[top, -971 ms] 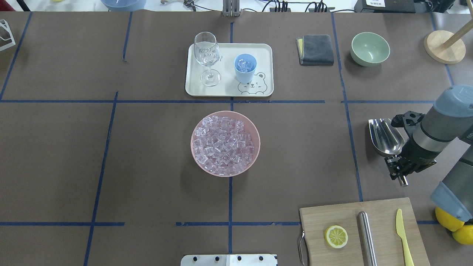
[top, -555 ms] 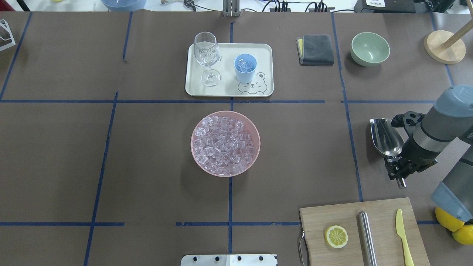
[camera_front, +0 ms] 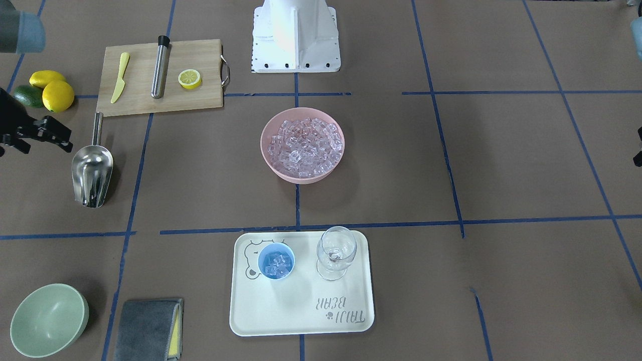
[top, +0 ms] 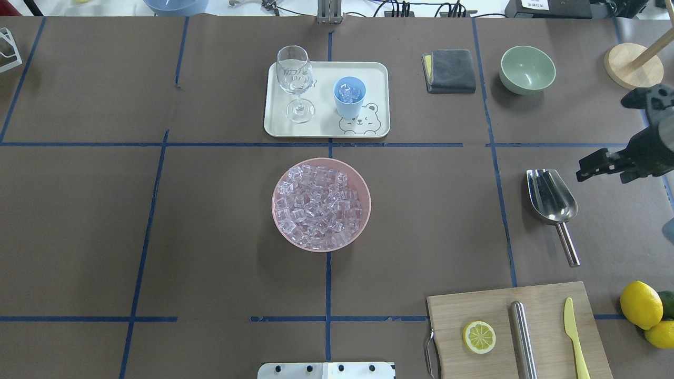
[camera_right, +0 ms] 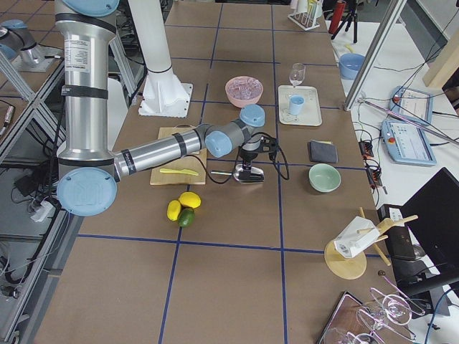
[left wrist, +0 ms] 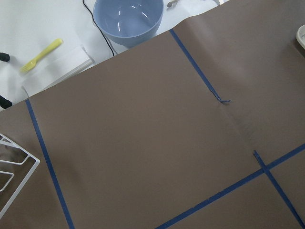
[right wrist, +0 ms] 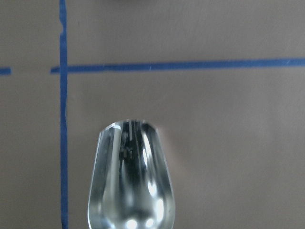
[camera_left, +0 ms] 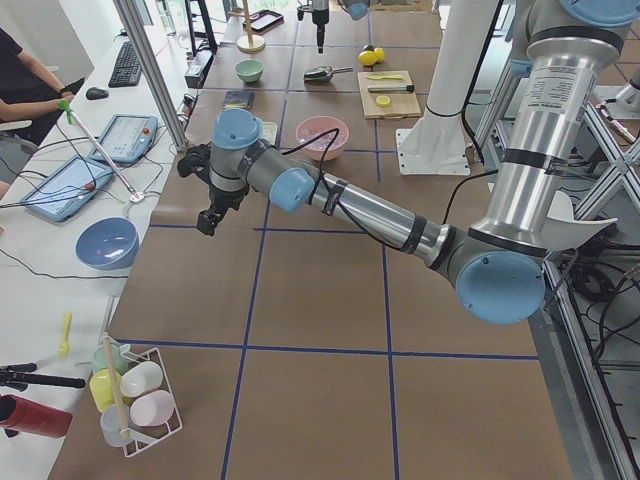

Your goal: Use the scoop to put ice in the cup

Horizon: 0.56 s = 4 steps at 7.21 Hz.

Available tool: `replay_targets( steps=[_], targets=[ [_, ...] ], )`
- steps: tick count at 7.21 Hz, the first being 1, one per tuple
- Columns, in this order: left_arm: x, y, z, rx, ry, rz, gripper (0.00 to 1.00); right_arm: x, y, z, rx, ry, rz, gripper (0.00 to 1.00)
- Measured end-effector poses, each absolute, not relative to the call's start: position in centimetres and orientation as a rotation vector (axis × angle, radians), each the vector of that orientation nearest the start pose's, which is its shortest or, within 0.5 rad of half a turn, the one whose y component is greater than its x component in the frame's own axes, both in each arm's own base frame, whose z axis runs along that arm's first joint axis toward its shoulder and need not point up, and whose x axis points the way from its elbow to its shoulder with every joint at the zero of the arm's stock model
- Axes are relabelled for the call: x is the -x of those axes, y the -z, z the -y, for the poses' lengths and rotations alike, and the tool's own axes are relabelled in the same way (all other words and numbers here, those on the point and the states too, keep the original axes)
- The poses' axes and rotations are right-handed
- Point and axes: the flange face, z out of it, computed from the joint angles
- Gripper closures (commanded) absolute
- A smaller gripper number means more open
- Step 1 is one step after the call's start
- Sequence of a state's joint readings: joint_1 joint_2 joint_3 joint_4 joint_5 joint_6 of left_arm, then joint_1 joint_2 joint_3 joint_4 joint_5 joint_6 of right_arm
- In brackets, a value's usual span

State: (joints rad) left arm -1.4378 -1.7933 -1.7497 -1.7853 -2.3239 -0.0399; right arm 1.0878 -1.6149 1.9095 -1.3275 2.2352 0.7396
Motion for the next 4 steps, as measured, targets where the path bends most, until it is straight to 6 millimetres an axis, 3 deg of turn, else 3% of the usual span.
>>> replay_targets(
  steps=[1,2,4],
  targets=[
    [-1.2,-43.0,58.1,-0.514,-0.314,-0.778,0.00,13.1,-49.0,47.2,-0.117,-0.117,0.822,0.00],
    [-1.2,-44.2,57.9,-0.489,-0.306,-0.776,0.00,10.4,-50.6,48.6,-0.167,-0.173,0.781,0.00],
    [-1.1,-48.8,57.4,-0.389,-0.279,-0.770,0.00,5.2,-53.1,51.4,-0.269,-0.156,0.712,0.00]
  ],
)
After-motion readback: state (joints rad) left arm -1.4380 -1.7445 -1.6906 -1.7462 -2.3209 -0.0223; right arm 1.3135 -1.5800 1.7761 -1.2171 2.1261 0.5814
